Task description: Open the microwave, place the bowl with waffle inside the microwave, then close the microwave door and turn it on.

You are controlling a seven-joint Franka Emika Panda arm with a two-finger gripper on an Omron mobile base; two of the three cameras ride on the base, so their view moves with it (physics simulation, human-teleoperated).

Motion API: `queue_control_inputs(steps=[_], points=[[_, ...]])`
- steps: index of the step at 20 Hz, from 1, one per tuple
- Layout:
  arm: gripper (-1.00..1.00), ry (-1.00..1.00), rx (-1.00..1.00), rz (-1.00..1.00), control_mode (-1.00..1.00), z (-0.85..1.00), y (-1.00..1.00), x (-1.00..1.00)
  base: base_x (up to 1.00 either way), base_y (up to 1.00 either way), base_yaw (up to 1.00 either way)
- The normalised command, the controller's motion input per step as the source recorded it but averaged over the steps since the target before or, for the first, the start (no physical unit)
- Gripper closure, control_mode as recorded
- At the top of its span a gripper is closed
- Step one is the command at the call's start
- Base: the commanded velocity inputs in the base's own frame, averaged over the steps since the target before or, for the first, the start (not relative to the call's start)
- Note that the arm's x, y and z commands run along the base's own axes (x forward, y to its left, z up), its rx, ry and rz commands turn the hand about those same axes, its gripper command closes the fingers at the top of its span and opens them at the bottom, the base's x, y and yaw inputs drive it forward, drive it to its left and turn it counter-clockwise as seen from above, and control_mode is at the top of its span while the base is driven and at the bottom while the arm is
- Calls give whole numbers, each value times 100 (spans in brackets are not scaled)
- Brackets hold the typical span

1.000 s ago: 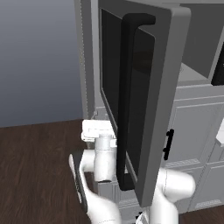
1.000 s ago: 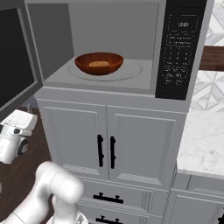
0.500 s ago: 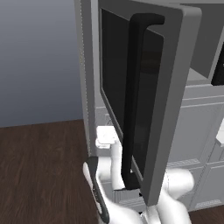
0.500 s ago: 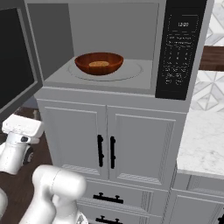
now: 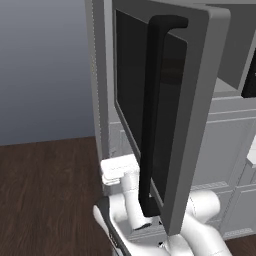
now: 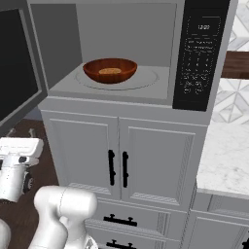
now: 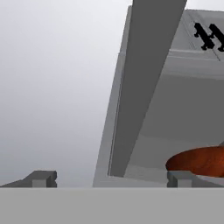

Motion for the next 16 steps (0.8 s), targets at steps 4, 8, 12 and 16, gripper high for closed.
queue_control_inputs(steps=[4,8,12,16], points=[[-100,-19,0,0,-100,-30,100,-6,0,0,0],[-100,-27,0,0,-100,-7,100,-6,0,0,0],[-100,-34,4,0,-100,0,86,-18,0,0,0],[-100,-45,19,-1,-100,0,26,-32,0,0,0]])
